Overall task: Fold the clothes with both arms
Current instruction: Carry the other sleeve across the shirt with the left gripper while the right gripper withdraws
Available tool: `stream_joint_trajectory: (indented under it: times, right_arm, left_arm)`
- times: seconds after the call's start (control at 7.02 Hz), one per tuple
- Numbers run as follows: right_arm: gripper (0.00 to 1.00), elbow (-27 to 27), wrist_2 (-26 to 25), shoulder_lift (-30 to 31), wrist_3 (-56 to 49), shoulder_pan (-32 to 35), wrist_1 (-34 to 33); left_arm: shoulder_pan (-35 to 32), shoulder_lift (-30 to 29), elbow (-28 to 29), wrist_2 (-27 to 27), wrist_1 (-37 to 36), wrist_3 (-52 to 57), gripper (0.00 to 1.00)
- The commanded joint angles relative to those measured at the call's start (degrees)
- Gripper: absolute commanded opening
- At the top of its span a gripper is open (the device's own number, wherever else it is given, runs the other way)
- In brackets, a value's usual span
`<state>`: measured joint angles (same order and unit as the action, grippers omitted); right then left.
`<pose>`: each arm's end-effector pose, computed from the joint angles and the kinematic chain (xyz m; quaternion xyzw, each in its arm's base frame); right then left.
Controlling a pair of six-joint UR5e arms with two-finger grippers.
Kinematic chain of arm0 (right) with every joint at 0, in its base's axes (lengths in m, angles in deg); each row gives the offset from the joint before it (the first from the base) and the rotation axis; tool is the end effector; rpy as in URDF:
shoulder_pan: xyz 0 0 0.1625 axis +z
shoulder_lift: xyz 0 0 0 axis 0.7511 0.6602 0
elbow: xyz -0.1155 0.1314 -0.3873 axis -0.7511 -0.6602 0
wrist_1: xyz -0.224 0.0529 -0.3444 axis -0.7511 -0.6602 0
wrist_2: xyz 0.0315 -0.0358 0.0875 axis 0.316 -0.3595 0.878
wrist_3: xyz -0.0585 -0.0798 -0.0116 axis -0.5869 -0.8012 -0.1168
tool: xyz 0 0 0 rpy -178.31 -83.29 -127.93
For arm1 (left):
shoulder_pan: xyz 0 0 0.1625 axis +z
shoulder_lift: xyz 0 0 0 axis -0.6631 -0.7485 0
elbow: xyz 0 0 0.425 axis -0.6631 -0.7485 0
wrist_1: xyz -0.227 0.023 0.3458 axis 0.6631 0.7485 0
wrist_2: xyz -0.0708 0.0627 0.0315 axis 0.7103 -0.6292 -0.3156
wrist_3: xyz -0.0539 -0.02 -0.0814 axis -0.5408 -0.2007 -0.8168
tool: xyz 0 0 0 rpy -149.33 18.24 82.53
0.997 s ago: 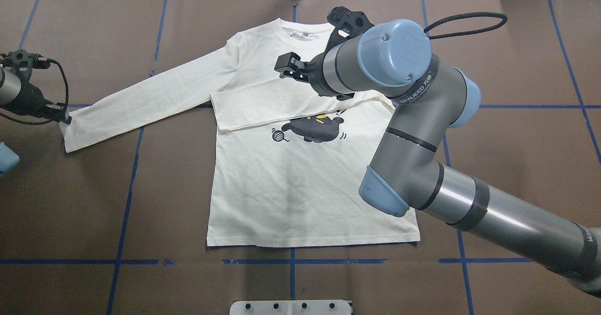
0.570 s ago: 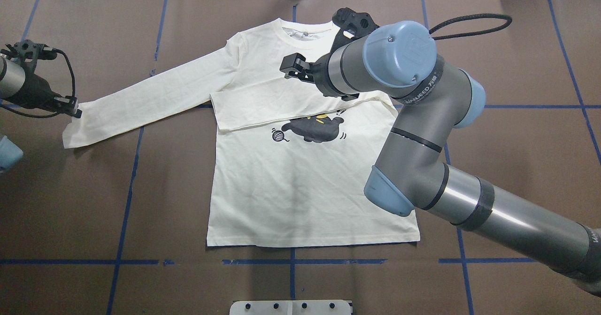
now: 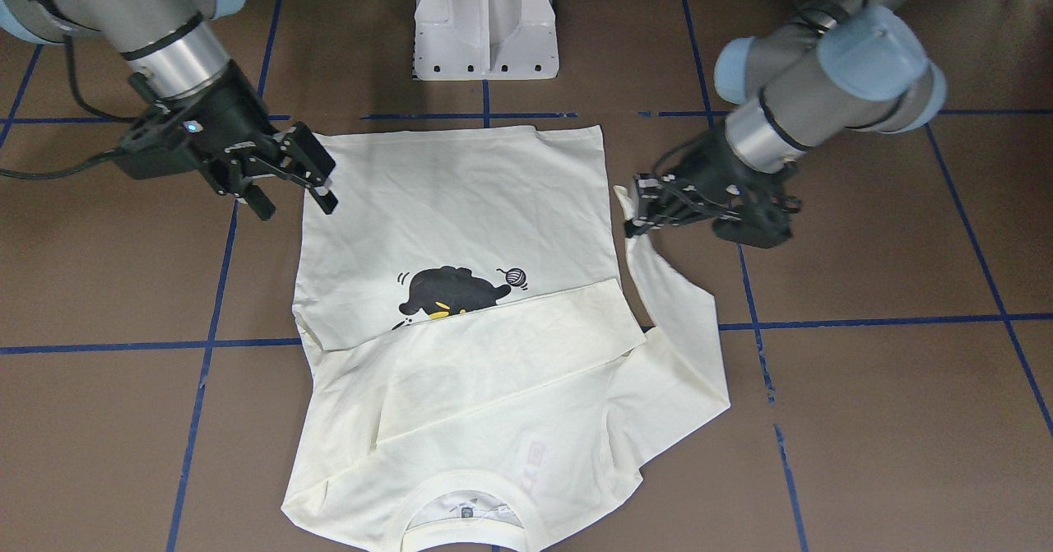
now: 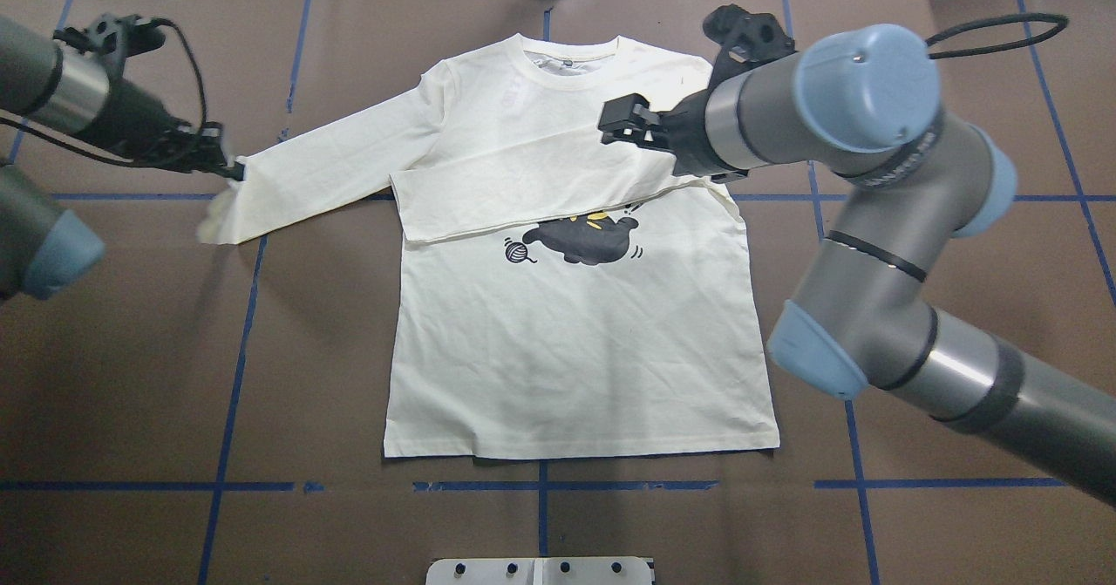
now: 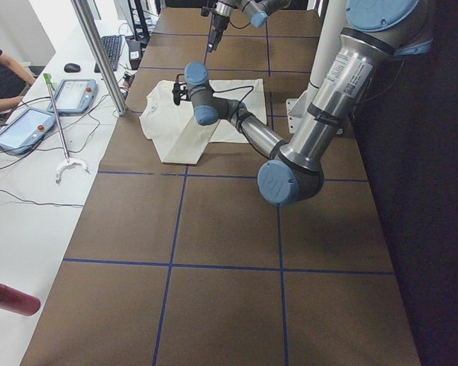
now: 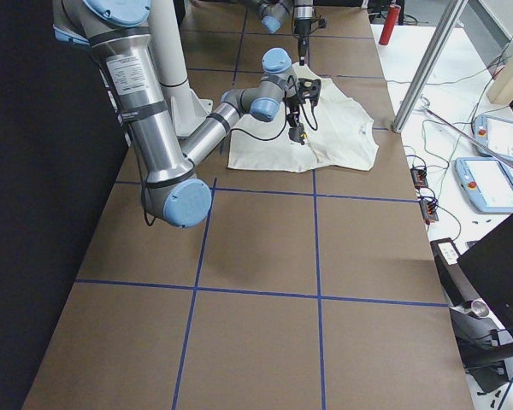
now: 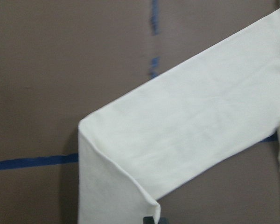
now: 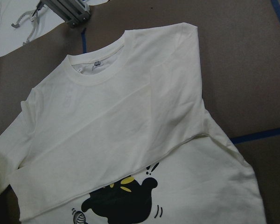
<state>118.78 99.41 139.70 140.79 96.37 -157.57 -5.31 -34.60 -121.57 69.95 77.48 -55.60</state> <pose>-0.2957 -0.4638 0.2692 0.0993 -0.5305 0.1607 0.8264 0.3964 -0.5254 0.1997 0.0264 0.6166 -0.0497 0.7852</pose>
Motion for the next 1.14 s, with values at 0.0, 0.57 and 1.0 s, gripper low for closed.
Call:
stream_joint_trajectory:
  times: [0.0,0.57,1.0]
  right_arm:
    - [1.00,3.9,9.9,11.5,-12.3,9.6,0.8]
    - [1.00,3.5,15.9,18.2,-20.9,17.0,1.6]
    - [1.00,3.0,17.1,18.2,-18.8,14.4,5.4]
  left_arm:
    - [11.2,-19.0,8.7,-15.6,-4.7,-5.8,0.00]
    - [21.4,-37.3,39.8,-34.8,8.9,-11.1,0.62]
    - [18.5,-28.8,27.9,-33.7,8.3,-11.1,0.83]
